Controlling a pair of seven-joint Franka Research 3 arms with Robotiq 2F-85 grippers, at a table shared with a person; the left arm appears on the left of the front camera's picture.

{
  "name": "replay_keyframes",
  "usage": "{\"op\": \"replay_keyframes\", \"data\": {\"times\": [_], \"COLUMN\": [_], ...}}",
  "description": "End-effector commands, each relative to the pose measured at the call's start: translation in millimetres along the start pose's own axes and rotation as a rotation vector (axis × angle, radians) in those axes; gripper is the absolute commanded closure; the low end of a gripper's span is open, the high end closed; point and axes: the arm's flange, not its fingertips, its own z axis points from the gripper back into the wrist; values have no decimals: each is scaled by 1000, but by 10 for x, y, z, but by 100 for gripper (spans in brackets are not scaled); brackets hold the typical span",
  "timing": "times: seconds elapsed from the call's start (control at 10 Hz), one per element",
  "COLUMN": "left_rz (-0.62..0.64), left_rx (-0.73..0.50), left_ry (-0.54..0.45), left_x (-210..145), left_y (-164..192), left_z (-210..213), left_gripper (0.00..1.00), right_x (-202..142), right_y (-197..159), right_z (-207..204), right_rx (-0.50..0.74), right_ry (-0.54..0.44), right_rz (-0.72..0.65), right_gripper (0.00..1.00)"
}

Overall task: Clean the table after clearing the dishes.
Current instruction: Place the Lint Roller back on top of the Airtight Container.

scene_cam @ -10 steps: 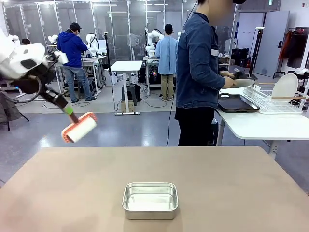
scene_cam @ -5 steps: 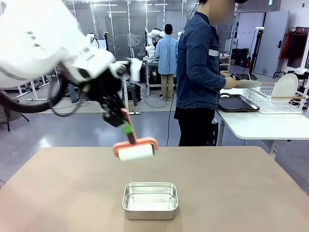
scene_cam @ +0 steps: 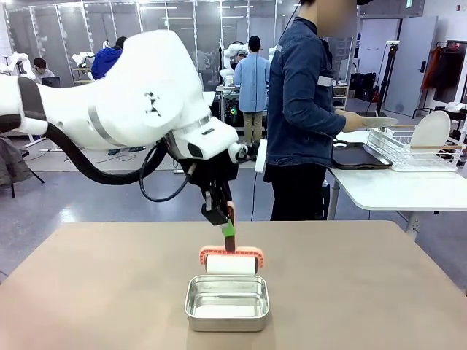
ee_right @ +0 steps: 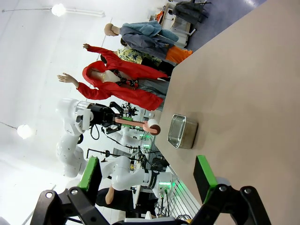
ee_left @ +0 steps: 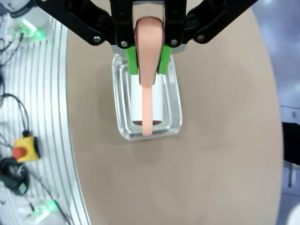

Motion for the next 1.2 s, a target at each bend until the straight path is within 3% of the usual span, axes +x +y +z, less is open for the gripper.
{"op": "replay_keyframes", "data": {"times": [0.0, 0.5, 0.6, 1.1], "left_rz": [0, -2, -39, -6], "left_rx": [23, 17, -12, -97], "left_ry": [-30, -9, -57, 19], "left_x": [32, 33, -3, -125], "left_y": [-25, 1, 131, 381], "left_z": [131, 84, -183, -784], "left_gripper": [78, 78, 78, 78], "right_x": [-15, -15, -15, -15], "right_y": [36, 36, 36, 36], "right_z": [5, 5, 5, 5], "right_rx": [4, 4, 4, 4], "right_ry": [-2, -2, -2, -2], "right_rz": [7, 7, 7, 7], "right_gripper": [0, 0, 0, 0]}}
